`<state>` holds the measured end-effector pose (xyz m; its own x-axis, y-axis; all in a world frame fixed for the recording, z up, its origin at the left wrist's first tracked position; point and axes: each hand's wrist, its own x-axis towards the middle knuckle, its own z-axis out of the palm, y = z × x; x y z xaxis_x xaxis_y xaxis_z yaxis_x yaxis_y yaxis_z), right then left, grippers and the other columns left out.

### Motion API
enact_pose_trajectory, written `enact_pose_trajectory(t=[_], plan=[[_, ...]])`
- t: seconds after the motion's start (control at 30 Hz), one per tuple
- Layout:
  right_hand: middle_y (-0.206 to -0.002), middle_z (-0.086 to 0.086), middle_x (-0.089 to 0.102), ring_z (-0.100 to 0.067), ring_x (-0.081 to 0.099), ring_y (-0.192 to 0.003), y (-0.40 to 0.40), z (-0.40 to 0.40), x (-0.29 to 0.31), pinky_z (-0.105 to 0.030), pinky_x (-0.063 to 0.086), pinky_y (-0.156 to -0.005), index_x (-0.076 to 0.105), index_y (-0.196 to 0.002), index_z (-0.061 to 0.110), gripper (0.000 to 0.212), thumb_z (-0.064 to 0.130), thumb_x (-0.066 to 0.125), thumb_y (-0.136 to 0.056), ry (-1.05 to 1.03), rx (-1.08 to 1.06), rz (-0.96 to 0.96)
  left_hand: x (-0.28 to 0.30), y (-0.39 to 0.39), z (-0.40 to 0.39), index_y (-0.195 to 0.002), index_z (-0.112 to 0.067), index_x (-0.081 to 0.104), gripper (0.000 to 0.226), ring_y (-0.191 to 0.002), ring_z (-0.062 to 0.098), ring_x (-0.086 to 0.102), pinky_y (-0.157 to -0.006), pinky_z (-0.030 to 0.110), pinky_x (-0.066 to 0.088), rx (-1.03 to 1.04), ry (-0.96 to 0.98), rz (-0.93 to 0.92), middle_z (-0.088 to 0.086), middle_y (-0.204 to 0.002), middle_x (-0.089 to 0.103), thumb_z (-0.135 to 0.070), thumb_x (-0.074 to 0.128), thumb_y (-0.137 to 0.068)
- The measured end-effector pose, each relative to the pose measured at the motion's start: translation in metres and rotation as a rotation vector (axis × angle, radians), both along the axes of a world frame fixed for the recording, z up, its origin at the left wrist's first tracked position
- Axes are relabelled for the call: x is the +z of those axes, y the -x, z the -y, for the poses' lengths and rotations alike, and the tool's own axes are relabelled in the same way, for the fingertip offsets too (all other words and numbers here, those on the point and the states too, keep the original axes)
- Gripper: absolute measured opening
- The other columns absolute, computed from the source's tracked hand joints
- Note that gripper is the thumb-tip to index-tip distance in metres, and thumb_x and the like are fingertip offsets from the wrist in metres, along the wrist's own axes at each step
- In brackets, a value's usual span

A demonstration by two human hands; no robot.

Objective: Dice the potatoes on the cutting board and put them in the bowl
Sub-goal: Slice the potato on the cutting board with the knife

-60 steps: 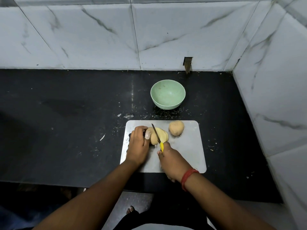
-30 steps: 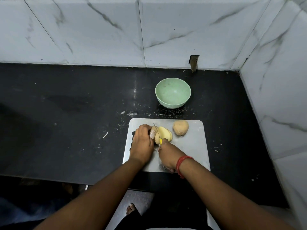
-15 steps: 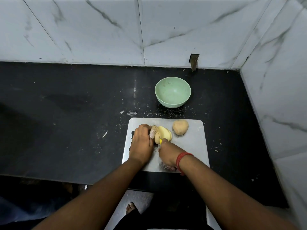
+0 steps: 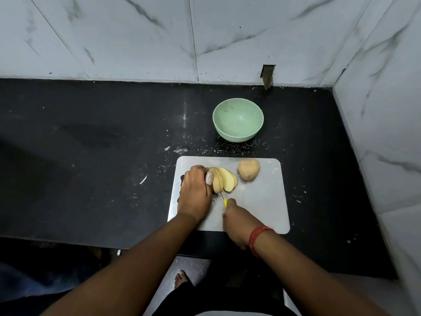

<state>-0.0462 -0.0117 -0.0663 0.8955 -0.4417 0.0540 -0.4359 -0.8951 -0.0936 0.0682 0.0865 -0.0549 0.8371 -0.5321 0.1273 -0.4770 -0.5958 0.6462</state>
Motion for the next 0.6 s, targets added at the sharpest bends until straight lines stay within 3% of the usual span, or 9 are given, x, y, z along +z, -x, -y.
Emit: enact_pose_trajectory(t=[0.03,0.1,0.13,0.17,0.23,0.3,0.4,0.47,0.6], plan=[[-0.046,0.006,0.002,-0.027,-0.013,-0.045,0.002,0.0,0.0,-0.05,0.014,-0.033,0.043,-0.045,0.049,0.08,0.022,-0.02,-0.085,0.098,-0.026,-0.083,0.0,0.0,0.0,-0.113,-0.011,0.057,0.047,-0.099,0.024,0.046,-0.087,0.043,0.043,-0.002,0.004,-0.001,0.005,-0.118,0.054,-0.044,0.025,-0.103],[-0.046,0.01,0.009,-0.017,-0.01,-0.042,0.007,-0.006,0.022,-0.023,-0.009,-0.031,0.049,-0.051,0.046,0.077,0.024,-0.013,-0.09,0.163,0.073,-0.294,0.0,0.0,0.0,-0.113,-0.011,0.057,0.047,-0.099,0.023,0.046,-0.087,0.043,0.043,-0.004,0.013,0.003,0.005,-0.118,0.054,-0.044,0.025,-0.104],[-0.048,0.013,0.02,-0.006,0.0,-0.041,0.013,-0.009,0.029,-0.003,0.008,-0.041,0.056,-0.06,0.041,0.068,0.026,0.0,-0.097,0.154,0.162,-0.439,0.0,0.0,0.0,-0.114,-0.011,0.057,0.048,-0.099,0.023,0.046,-0.088,0.043,0.043,-0.006,0.014,0.004,0.005,-0.119,0.054,-0.045,0.024,-0.105],[-0.056,0.012,0.034,-0.006,0.019,-0.043,0.018,-0.01,0.029,-0.008,0.036,-0.057,0.061,-0.071,0.032,0.051,0.024,0.02,-0.1,0.208,0.295,-0.637,0.0,0.0,-0.001,-0.114,-0.011,0.057,0.048,-0.1,0.023,0.047,-0.088,0.043,0.043,-0.008,0.014,0.003,0.005,-0.119,0.054,-0.045,0.024,-0.105],[-0.07,0.001,0.045,-0.019,0.037,-0.054,0.029,-0.008,0.047,-0.034,0.045,-0.083,0.06,-0.077,0.016,0.022,0.017,0.049,-0.096,0.228,0.557,-0.789,0.0,0.0,-0.001,-0.114,-0.011,0.057,0.047,-0.1,0.024,0.047,-0.089,0.043,0.043,-0.011,0.017,0.004,0.004,-0.12,0.054,-0.045,0.024,-0.106],[-0.073,-0.001,0.042,-0.02,0.038,-0.056,0.029,-0.006,0.067,-0.031,0.046,-0.085,0.054,-0.079,0.008,0.021,0.016,0.049,-0.098,-0.026,0.37,-0.788,-0.001,-0.001,-0.002,-0.114,-0.012,0.056,0.046,-0.1,0.023,0.046,-0.089,0.043,0.043,-0.015,0.025,0.007,0.004,-0.12,0.054,-0.044,0.024,-0.107],[-0.091,-0.006,0.054,-0.015,0.048,-0.066,0.029,-0.007,0.075,-0.023,0.041,-0.062,0.044,-0.122,0.004,0.023,0.015,0.037,-0.103,-0.65,-0.02,-0.443,-0.002,-0.001,-0.002,-0.115,-0.012,0.056,0.043,-0.101,0.023,0.046,-0.091,0.042,0.043,-0.021,0.046,0.007,0.005,-0.12,0.054,-0.041,0.026,-0.106],[-0.103,-0.015,0.063,-0.022,0.054,-0.076,0.025,-0.01,0.082,-0.028,0.038,-0.064,0.035,-0.13,0.002,0.03,0.013,0.036,-0.103,-0.689,-0.063,-0.387,-0.002,-0.001,-0.003,-0.115,-0.012,0.057,0.042,-0.102,0.022,0.046,-0.092,0.039,0.042,-0.021,0.05,0.005,0.004,-0.12,0.054,-0.04,0.027,-0.106],[-0.099,-0.017,0.064,-0.026,0.06,-0.08,0.016,-0.009,0.082,-0.033,0.041,-0.065,0.035,-0.128,0.002,0.029,0.012,0.039,-0.101,-0.737,-0.09,-0.292,-0.001,-0.001,-0.003,-0.115,-0.012,0.056,0.042,-0.102,0.021,0.046,-0.091,0.035,0.04,-0.023,0.052,0.007,0.003,-0.12,0.054,-0.041,0.027,-0.105]])
